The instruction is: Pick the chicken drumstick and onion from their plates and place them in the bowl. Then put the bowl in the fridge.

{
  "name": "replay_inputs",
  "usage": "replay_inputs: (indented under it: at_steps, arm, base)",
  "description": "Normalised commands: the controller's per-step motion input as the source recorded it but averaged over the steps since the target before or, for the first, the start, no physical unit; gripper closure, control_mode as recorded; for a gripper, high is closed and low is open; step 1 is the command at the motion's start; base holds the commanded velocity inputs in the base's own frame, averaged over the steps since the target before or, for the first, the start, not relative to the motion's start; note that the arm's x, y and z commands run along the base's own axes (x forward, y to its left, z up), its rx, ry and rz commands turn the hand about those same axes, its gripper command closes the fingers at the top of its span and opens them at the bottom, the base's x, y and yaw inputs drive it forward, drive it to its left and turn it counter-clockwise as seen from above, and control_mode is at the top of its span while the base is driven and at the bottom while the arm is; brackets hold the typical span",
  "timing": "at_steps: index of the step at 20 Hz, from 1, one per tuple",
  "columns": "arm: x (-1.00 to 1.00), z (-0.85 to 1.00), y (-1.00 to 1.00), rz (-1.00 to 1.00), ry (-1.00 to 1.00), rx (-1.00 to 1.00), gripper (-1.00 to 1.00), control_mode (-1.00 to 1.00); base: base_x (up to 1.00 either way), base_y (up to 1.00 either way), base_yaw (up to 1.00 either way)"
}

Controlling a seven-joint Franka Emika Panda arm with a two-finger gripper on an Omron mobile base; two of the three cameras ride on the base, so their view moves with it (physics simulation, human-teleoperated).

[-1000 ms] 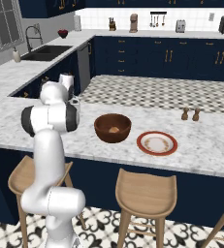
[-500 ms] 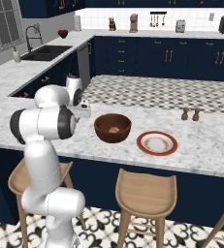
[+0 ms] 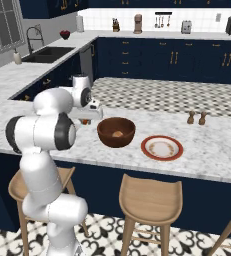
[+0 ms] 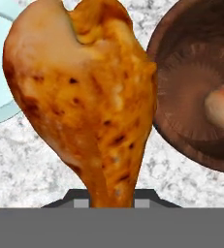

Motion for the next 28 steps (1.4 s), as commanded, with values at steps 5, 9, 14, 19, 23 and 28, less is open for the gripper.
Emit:
replay_inputs:
  at_steps: [5, 9, 14, 19, 23, 28]
  arm:
    - [0.21, 0.0, -1.0, -0.18, 0.08, 0.0, 1.0, -1.0]
    - [0.42, -0.02, -0.75, -0.14, 0.09, 0.0, 1.0, -1.0]
    - [0.53, -0.35, -0.27, -0.07, 0.06, 0.0, 1.0, -1.0]
    - [0.11, -0.72, -0.28, 0.0, 0.0, 0.0, 1.0, -1.0]
    - [0.01, -0.47, -0.22, 0.0, 0.0, 0.0, 1.0, -1.0]
    - [0.09, -0.23, -0.01, 0.0, 0.0, 0.0, -1.0, -1.0]
  base:
    - [0.0, 0.0, 0.0]
    - [0.0, 0.0, 0.0]
    - [0.0, 0.0, 0.0]
    - [0.0, 0.0, 0.0]
    - [0.0, 0.0, 0.0]
    - [0.0, 0.0, 0.0]
